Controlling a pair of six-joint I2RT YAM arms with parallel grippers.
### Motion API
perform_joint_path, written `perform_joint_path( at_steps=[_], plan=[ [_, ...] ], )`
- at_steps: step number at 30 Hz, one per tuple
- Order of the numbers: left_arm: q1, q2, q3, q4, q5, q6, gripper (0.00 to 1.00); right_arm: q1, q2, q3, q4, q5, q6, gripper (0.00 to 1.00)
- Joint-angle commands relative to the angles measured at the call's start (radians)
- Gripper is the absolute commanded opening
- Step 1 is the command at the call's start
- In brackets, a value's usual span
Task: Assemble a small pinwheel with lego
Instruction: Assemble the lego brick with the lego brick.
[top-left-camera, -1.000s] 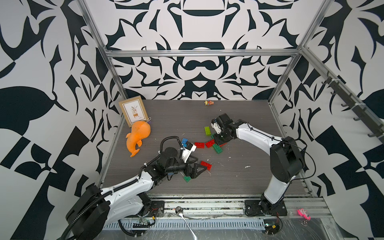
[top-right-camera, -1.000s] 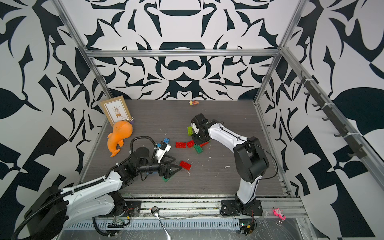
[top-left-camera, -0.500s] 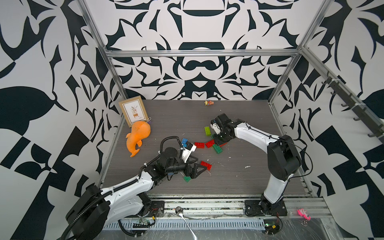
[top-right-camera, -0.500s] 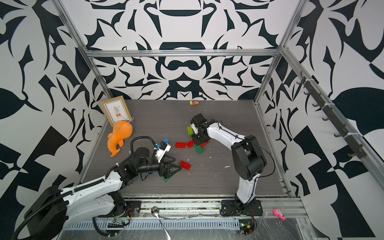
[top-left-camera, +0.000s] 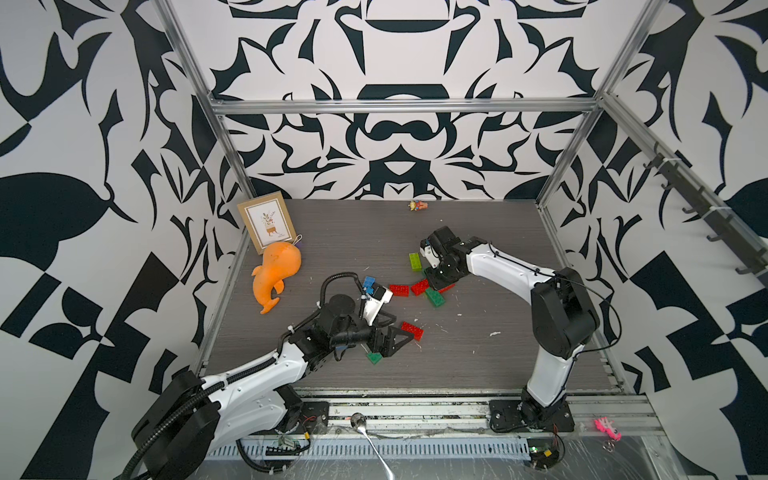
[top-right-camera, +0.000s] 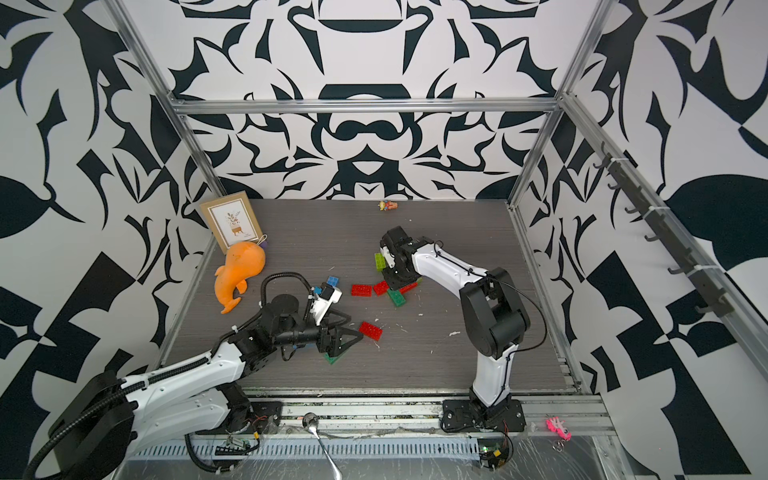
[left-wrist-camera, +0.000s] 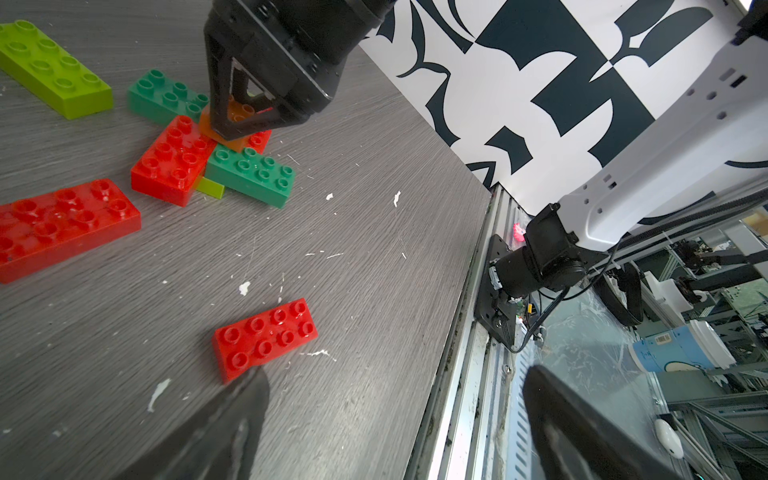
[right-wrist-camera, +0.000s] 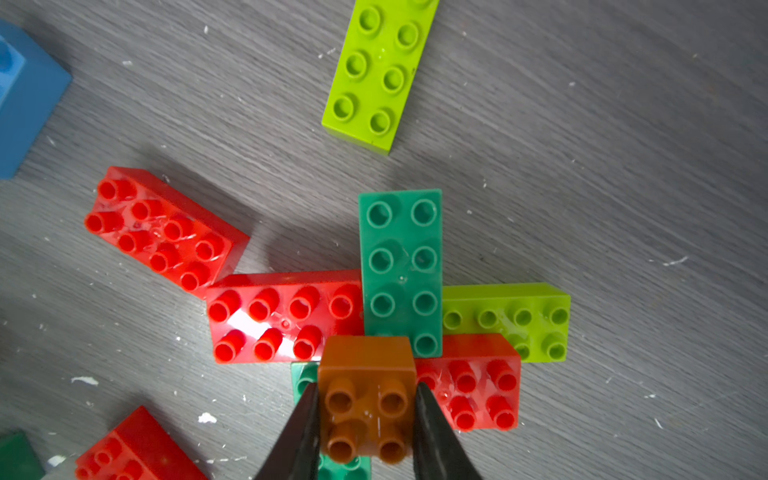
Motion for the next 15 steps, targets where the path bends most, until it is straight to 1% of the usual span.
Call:
perform_joint_path(
  at_steps=[1,15],
  plan=[
    [-0.002,0.001,0.029,-0.007,0.010,0.009,1.00,0.007,0.007,0.032,-0.024,0.015,-0.009,0.04],
    [-0.002,0.005,0.029,-0.005,0.010,0.010,1.00,0.008,0.026,0.016,-0.033,0.025,-0.006,0.02]
  ],
)
